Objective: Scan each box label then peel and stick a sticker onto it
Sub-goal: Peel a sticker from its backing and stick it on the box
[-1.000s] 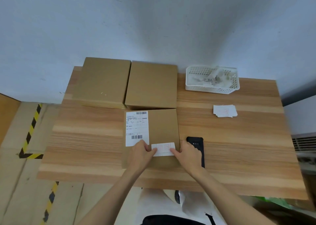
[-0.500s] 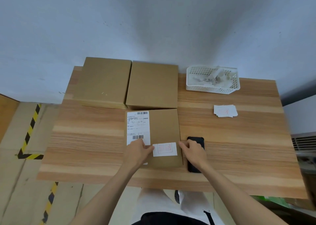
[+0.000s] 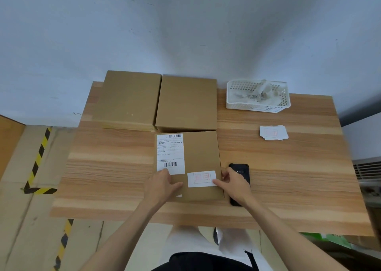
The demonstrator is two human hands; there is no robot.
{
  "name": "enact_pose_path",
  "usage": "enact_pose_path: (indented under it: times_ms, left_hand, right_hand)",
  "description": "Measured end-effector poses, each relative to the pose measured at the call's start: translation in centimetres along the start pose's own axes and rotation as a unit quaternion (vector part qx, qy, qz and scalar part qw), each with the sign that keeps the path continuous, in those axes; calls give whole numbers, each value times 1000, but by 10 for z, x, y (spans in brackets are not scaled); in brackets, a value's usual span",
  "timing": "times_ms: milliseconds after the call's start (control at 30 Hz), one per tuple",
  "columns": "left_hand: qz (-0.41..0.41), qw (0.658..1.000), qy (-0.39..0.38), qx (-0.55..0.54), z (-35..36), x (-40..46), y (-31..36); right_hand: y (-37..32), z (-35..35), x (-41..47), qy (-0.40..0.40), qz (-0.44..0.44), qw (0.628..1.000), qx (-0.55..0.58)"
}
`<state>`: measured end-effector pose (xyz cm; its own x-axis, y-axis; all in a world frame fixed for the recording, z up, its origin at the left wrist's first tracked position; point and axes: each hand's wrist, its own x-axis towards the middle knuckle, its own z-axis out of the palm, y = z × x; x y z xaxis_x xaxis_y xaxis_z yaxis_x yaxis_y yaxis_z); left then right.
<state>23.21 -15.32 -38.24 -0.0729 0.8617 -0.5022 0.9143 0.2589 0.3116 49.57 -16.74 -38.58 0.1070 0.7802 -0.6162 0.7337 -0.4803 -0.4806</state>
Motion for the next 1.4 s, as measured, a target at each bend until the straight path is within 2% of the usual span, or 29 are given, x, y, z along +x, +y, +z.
enact_pose_path:
  times_ms: [100, 167, 267, 367, 433, 633, 833, 967, 1167, 1400]
  left_hand:
    - [-16, 991, 74, -108, -4, 2, -18]
    - [-26, 986, 91, -140, -7, 4, -28]
    - [-61, 963, 25, -263, -6, 9, -42]
    - [-76, 905, -67, -413, 0, 11, -52]
    - [-58, 885, -109, -449, 2, 11, -53]
    - [-1, 887, -105, -449, -14, -6, -51]
    - [55, 904, -52, -421, -83, -30, -23]
    - [110, 910, 23, -400, -143, -25, 15]
    - [234, 874, 88, -417, -232, -8, 97]
    - [341, 849, 128, -383, -307, -18, 189]
  right_hand:
    - [-7, 5, 3, -3, 12, 997, 77]
    - [-12, 10, 7, -1, 18, 993, 120]
    - [-18, 17, 11, -12, 20, 976, 216]
    - [-18, 24, 16, -32, 1, 961, 273]
    - [-17, 30, 18, -25, 0, 955, 294]
    - [-27, 25, -9, 0, -13, 952, 307]
    - [-58, -18, -48, 80, -74, 944, 311]
    - [-99, -77, -49, 140, -144, 926, 320]
    - [-151, -190, -60, 236, -233, 896, 295]
    - [-167, -296, -105, 347, -269, 861, 256]
